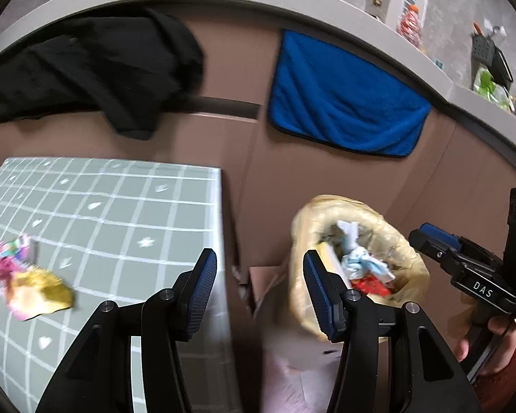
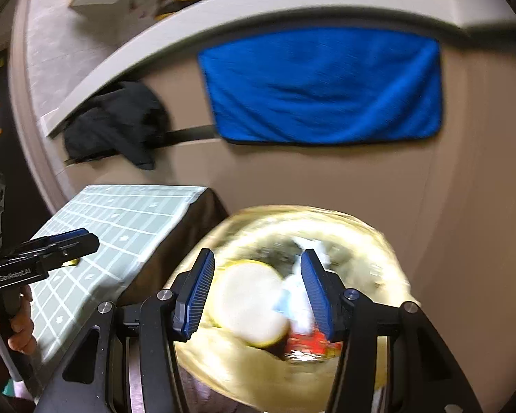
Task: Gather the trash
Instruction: 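Open the left gripper over the bin while the right gripper releases the comb into it, then move the left gripper to the pink Kleenex pack while the right gripper grasps the yellow-pink snack wrapper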
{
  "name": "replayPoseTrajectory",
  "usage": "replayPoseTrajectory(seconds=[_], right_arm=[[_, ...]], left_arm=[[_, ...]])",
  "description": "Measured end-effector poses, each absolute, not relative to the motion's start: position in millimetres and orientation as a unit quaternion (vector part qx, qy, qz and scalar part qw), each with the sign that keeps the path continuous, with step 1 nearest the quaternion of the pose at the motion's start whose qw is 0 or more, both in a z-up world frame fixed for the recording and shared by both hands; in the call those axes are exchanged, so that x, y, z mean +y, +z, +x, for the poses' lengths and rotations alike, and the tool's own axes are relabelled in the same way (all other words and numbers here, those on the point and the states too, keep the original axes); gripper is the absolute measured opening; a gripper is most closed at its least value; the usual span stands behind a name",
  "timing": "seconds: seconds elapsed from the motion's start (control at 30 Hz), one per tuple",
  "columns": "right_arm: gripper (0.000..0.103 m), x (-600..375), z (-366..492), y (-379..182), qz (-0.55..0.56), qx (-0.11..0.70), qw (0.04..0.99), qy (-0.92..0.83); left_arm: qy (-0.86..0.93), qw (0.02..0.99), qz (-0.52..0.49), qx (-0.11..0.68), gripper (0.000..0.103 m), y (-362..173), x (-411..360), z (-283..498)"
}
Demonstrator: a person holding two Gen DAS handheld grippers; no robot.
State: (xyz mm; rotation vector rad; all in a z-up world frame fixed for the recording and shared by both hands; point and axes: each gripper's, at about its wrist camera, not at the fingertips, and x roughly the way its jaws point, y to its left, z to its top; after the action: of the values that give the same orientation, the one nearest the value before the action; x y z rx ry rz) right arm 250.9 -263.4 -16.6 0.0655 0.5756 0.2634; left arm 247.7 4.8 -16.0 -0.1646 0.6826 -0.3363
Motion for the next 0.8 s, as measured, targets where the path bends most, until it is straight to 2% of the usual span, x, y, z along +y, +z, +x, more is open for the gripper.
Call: replayPoseTrajectory(seconds=[0.23,0.5,0.63,0.8], right_arm=[[0.050,-186,248,-7,-0.022,0.273,0.939,0.206],[0.050,-87,263,-24,-0.064,0.314,0.895,0.311],[0.050,-43,264,-36,-0.093,0.334,0.871,0.349],[0.050,6,272,-46,-0.118,0.358,0.831,0.409]], left_arm=[[-0.108,0.934,-0.098,0.326,0.053,-26,92,236],[-0.047,0.944,-0.127,0.300,0.053,-27,221,262],[-0.033,0.926,-0.179,0.330,0.053,-40,281,301],[-0.025,0.902,-0.195,0.385,0.053,-69,317,340]])
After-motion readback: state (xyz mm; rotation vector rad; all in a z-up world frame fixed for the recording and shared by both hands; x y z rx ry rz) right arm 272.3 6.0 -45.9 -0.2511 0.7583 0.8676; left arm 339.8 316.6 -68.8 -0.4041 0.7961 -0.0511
